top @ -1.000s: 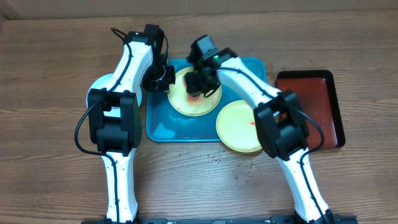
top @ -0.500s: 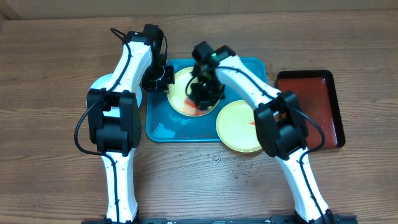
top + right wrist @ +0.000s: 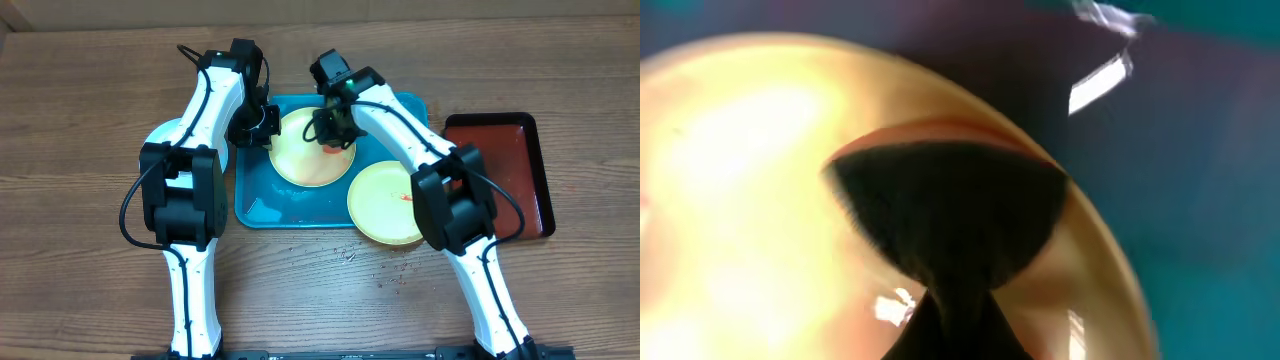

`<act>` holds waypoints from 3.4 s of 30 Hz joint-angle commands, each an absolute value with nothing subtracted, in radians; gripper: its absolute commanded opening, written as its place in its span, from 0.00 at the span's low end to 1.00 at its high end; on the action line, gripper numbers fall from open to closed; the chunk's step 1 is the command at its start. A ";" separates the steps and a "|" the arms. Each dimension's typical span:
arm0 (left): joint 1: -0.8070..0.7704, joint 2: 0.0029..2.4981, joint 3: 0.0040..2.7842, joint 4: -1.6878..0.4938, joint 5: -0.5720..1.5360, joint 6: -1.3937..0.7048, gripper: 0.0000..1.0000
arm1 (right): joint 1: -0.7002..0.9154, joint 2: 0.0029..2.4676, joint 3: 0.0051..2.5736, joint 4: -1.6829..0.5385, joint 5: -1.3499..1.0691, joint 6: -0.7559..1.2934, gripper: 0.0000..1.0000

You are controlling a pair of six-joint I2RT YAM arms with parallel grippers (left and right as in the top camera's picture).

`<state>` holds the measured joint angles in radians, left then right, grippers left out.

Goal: Clean dirty plates on tray and stack at the side
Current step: 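Scrub the yellow plate with the sponge while the left gripper holds its rim, then lift the yellow plate with the left gripper and raise the sponge right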

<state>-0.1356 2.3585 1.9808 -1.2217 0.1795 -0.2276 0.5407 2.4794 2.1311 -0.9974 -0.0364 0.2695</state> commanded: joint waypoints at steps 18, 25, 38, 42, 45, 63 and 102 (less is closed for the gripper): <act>-0.125 2.348 1.971 -1.215 0.150 -0.205 0.04 | 0.615 2.529 2.083 -1.184 -0.105 0.217 0.04; -0.132 2.348 1.904 -1.159 0.190 -0.197 0.12 | 0.588 2.529 2.083 -1.171 -0.136 0.217 0.04; -0.131 2.347 1.834 -1.076 0.211 -0.182 0.04 | 0.572 2.473 2.100 -1.150 -0.260 0.218 0.04; -0.124 2.346 1.865 -1.098 0.208 -0.168 0.04 | 0.525 2.362 2.131 -1.138 -0.344 0.217 0.04; -0.124 2.343 1.908 -1.142 0.192 -0.153 0.05 | 0.476 2.273 2.144 -1.139 -0.378 0.217 0.04; -0.222 2.020 1.947 -1.175 -0.398 -0.226 0.04 | 0.120 2.093 2.081 -1.218 -0.334 0.213 0.04; -0.667 1.997 1.947 -1.148 -1.378 -0.292 0.04 | 0.111 2.093 2.003 -1.207 -0.334 0.213 0.04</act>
